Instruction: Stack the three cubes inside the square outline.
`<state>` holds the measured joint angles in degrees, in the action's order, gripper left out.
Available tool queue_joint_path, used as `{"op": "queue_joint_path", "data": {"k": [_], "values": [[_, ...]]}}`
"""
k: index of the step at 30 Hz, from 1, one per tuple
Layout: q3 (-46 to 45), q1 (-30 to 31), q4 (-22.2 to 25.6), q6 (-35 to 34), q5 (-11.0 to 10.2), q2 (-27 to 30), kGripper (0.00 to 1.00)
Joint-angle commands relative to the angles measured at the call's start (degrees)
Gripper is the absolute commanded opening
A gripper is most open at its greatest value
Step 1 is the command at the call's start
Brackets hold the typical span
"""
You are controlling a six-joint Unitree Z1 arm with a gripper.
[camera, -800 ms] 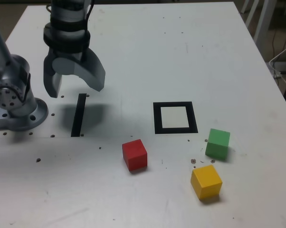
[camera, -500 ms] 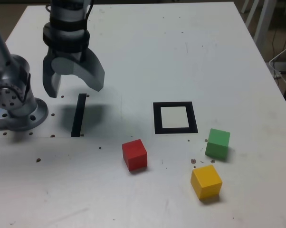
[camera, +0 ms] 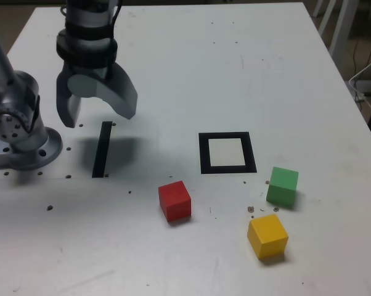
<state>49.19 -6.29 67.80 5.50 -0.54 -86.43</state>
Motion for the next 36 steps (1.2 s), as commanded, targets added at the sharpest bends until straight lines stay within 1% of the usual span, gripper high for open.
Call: {"op": "queue_joint_path", "data": {"k": [1, 9, 15, 22, 28, 36], "values": [[1.1, 1.5, 0.3, -1.0, 0.5, -0.4, 1.00], [6.3, 9.0, 3.4, -7.2, 2.5, -2.6, 1.00], [10.9, 14.8, 5.7, -10.4, 2.2, -4.3, 1.00], [13.6, 21.9, 5.8, -16.5, 2.8, -7.1, 1.00], [16.7, 25.7, 6.3, -22.8, 3.7, -9.0, 1.00], [21.8, 28.3, 6.5, -27.6, 6.4, -14.0, 0.99]]}}
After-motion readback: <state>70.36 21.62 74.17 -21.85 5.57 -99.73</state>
